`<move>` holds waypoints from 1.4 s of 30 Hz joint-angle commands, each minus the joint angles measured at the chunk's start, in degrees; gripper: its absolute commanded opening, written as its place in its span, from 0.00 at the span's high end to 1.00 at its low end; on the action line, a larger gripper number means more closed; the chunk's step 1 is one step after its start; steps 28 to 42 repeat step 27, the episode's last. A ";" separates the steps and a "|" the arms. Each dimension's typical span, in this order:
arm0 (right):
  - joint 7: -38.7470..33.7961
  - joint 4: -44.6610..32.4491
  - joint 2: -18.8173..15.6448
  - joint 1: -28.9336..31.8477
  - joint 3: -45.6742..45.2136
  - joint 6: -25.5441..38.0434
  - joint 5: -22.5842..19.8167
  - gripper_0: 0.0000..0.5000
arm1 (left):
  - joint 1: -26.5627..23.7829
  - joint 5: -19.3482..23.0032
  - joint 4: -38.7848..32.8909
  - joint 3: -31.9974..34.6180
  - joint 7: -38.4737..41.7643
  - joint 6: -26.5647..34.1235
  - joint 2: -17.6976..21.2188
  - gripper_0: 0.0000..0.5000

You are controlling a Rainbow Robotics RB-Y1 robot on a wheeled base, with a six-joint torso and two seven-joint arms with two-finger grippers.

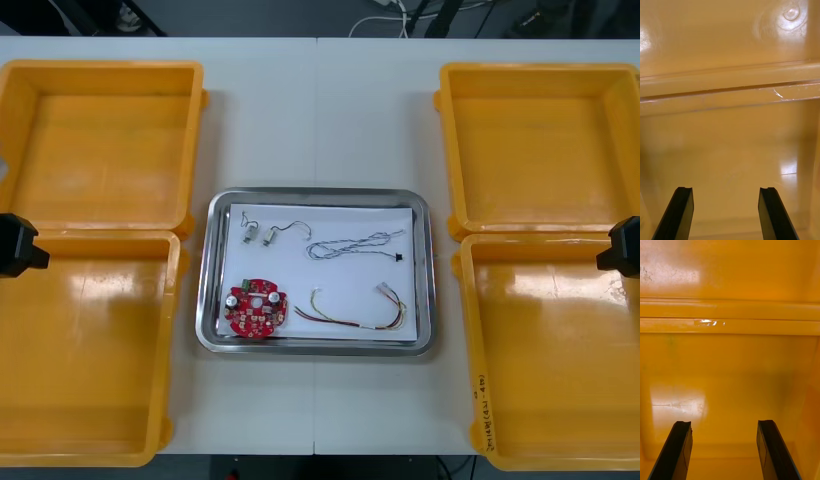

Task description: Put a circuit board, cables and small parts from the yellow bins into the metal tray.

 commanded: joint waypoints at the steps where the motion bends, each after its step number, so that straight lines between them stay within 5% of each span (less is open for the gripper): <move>1: 2.34 -0.46 0.32 -1.24 -1.85 0.31 0.20 0.00 | 0.80 0.56 -1.96 1.83 -4.00 0.37 2.83 0.00; 42: 2.34 -0.46 0.32 -1.24 -1.85 0.31 0.20 0.00 | 0.80 0.56 -1.96 1.83 -4.00 0.37 2.83 0.00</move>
